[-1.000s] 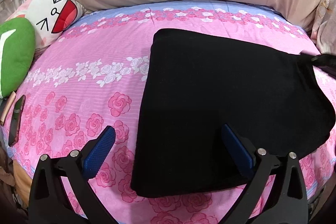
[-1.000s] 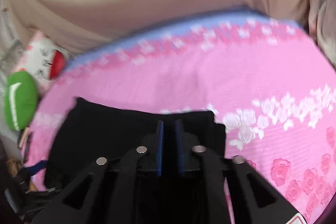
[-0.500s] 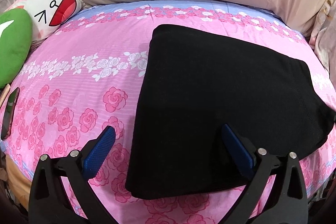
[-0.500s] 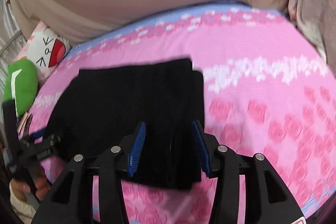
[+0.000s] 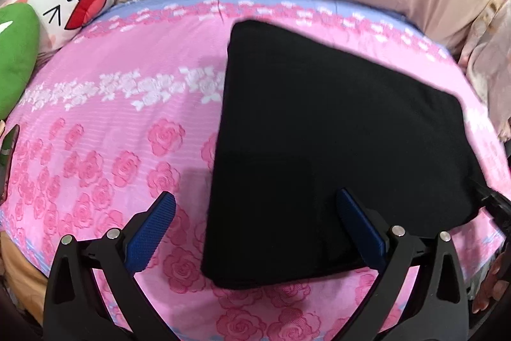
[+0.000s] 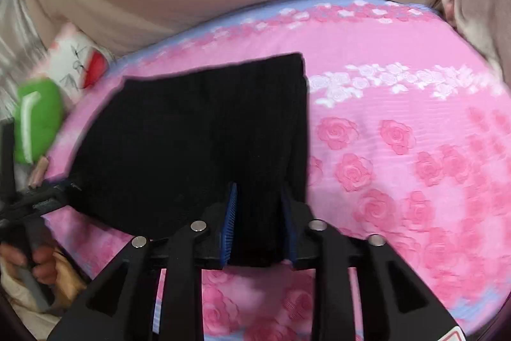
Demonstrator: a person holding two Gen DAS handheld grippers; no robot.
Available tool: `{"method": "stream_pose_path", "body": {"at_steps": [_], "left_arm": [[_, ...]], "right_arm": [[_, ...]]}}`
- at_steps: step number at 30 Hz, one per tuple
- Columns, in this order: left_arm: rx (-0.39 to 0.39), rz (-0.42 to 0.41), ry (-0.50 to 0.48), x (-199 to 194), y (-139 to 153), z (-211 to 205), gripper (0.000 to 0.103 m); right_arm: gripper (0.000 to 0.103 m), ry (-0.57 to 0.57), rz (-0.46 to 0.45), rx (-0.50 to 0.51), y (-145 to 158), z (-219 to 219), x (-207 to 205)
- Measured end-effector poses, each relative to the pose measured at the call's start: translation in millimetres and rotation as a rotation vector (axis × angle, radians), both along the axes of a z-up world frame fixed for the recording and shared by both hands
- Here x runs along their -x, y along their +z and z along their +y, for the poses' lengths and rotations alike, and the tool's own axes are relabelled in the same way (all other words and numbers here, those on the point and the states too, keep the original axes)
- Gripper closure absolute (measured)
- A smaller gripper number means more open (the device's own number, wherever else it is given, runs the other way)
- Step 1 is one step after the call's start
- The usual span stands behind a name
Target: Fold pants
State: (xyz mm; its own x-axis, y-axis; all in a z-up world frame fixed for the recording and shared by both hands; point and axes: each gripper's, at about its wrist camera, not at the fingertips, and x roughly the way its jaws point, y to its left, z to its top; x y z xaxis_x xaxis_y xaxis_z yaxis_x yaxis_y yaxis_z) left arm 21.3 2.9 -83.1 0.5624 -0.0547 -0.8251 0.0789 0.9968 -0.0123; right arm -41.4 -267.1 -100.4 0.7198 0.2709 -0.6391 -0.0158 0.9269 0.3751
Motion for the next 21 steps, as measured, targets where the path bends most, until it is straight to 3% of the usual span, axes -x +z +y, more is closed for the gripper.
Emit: {"method": "stream_pose_path", "body": {"at_steps": [2,3,4,6,8,12,13,14,16,19,21], "left_arm": [[0.028,-0.007,0.003,1,2,3,0.005],[0.045,-0.009,-0.003,2,3,4,0.005],[0.080,0.000,-0.014,0,2,7,0.005],[0.141,0.047,-0.022,-4,-4,11,0.005],[0.258,0.105,-0.016,-8,-14,20,0.005],[0.306,0.085,-0.032,-10,-14,24,0.006],[0.307,0.077,-0.041,-11,-13,23,0.028],[0.325,0.073,-0.066,-12,-11,23,0.038],[0.311,0.068,-0.062,-12,-1,25,0.059],[0.320,0.063,-0.090,-8,20,31,0.072],[0.339,0.055,-0.105,2,34,37,0.073]], "right_arm": [[0.068,-0.023,0.021,-0.072,5,-9,4],[0.051,-0.044,0.012,-0.070,10,-12,7],[0.043,-0.058,0.012,-0.051,12,-15,8],[0.041,-0.060,0.036,-0.042,8,-18,5],[0.041,-0.039,0.065,-0.123,-1,-21,2],[0.041,-0.008,0.099,-0.242,-24,-18,-6],[0.047,-0.007,0.084,-0.253,-26,-17,-7],[0.062,-0.001,0.062,-0.259,-24,-16,-8],[0.067,0.020,0.031,-0.241,-8,-12,-8],[0.069,0.044,-0.039,-0.206,27,-4,6],[0.069,0.052,-0.061,-0.198,39,-3,20]]}}
